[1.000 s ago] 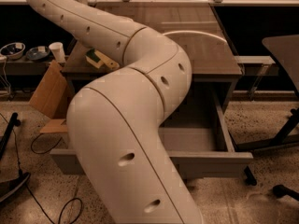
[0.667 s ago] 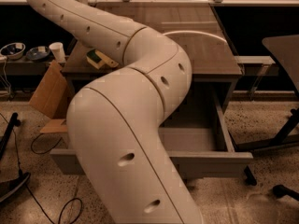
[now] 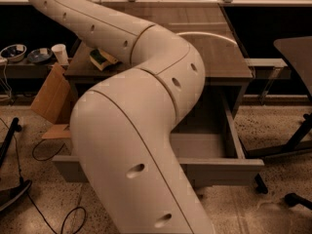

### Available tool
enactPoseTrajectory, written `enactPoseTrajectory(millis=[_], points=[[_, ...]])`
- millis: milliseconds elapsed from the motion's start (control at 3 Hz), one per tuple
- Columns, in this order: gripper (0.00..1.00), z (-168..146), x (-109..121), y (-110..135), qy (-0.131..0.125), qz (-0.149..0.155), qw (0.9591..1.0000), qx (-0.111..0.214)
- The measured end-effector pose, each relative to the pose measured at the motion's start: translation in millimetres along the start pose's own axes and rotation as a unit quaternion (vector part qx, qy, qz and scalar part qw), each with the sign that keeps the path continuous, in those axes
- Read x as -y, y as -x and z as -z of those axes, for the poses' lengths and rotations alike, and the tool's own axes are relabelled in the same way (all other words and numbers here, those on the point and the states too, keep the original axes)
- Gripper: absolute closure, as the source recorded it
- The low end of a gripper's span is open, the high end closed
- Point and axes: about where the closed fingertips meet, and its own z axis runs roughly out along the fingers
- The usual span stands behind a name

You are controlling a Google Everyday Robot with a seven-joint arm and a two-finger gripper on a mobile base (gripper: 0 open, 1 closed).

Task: Place sponge into top drawer

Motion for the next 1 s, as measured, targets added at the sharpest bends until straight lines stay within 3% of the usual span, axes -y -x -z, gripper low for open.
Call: enactPoseTrajectory(millis=[333,667,1000], points=[[1.0,15,-13,-12,-0.008,-0.01,0.9999,-0.006],[1.0,34,-36,-25,-0.016,-0.017,0.9997,-0.01],[1.0,60,-80,-27,-0.023,-0.019,0.9995,-0.01]])
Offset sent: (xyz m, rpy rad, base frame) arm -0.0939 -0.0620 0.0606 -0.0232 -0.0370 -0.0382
